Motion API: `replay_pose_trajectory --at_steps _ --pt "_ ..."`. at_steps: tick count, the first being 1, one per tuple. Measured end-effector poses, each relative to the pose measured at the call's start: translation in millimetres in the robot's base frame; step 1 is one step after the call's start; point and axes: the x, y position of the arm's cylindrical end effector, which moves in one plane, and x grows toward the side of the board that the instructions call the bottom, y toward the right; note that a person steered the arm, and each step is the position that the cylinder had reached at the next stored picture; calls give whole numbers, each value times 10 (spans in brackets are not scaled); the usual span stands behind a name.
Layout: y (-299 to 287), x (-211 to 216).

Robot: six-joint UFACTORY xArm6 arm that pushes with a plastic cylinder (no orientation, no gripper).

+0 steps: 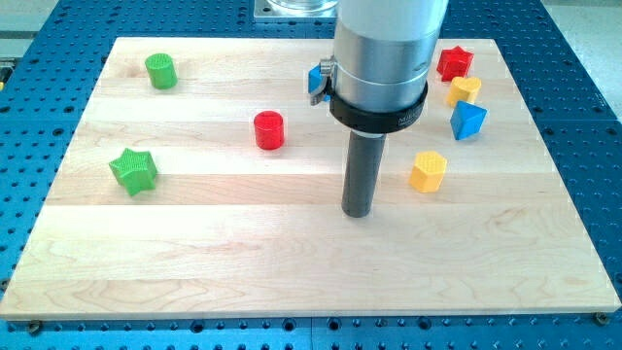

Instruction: Move the yellow hexagon below to the triangle

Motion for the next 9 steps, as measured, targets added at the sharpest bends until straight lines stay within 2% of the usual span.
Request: replay_pose_trajectory --at_steps 1,3,4,5,6,7,8,9 --pt "160 -265" --pt "864 -305" --pt "1254 -481" --pt "1067 -158" --pt "1667 -314" --pt "1744 -417" --pt "1494 -190" --pt "315 -118"
